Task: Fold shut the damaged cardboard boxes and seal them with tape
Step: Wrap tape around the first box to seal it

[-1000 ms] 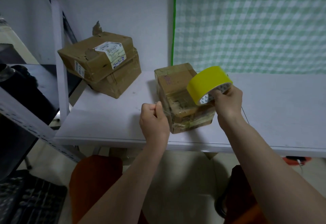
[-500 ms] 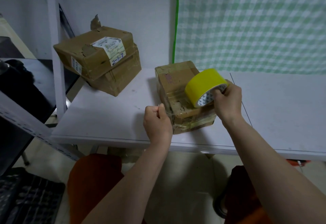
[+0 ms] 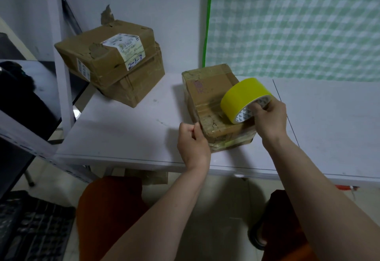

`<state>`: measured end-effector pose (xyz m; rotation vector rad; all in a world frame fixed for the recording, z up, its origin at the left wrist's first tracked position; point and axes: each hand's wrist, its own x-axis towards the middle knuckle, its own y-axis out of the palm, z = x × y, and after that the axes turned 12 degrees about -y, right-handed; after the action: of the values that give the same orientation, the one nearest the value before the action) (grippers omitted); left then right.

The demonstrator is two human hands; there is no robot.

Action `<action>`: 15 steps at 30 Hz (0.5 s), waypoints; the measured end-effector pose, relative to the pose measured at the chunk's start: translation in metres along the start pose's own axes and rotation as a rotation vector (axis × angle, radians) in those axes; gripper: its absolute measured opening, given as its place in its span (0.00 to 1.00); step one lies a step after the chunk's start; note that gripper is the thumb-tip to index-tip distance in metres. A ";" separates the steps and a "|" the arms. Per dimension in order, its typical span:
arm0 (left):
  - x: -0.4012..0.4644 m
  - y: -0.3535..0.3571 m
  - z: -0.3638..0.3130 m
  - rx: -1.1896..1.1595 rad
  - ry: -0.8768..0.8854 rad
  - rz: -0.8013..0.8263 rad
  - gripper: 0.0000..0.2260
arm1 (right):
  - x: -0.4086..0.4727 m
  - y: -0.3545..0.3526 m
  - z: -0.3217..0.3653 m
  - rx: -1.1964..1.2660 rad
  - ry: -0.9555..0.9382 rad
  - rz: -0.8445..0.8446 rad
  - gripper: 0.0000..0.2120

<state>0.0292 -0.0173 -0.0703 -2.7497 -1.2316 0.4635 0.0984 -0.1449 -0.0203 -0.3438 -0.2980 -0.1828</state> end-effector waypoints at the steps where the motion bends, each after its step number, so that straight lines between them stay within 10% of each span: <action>1: -0.002 0.002 0.000 -0.013 0.024 -0.004 0.14 | 0.000 0.001 -0.001 0.010 0.010 0.000 0.05; 9: 0.014 0.006 0.027 0.126 -0.293 0.141 0.05 | -0.002 0.005 -0.005 0.051 0.066 -0.034 0.06; 15: 0.004 -0.014 -0.004 0.087 0.168 -0.009 0.13 | 0.001 0.004 -0.004 0.077 0.097 -0.026 0.04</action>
<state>0.0234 -0.0051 -0.0645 -2.6473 -1.1550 0.2711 0.1008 -0.1422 -0.0248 -0.2538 -0.2131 -0.2123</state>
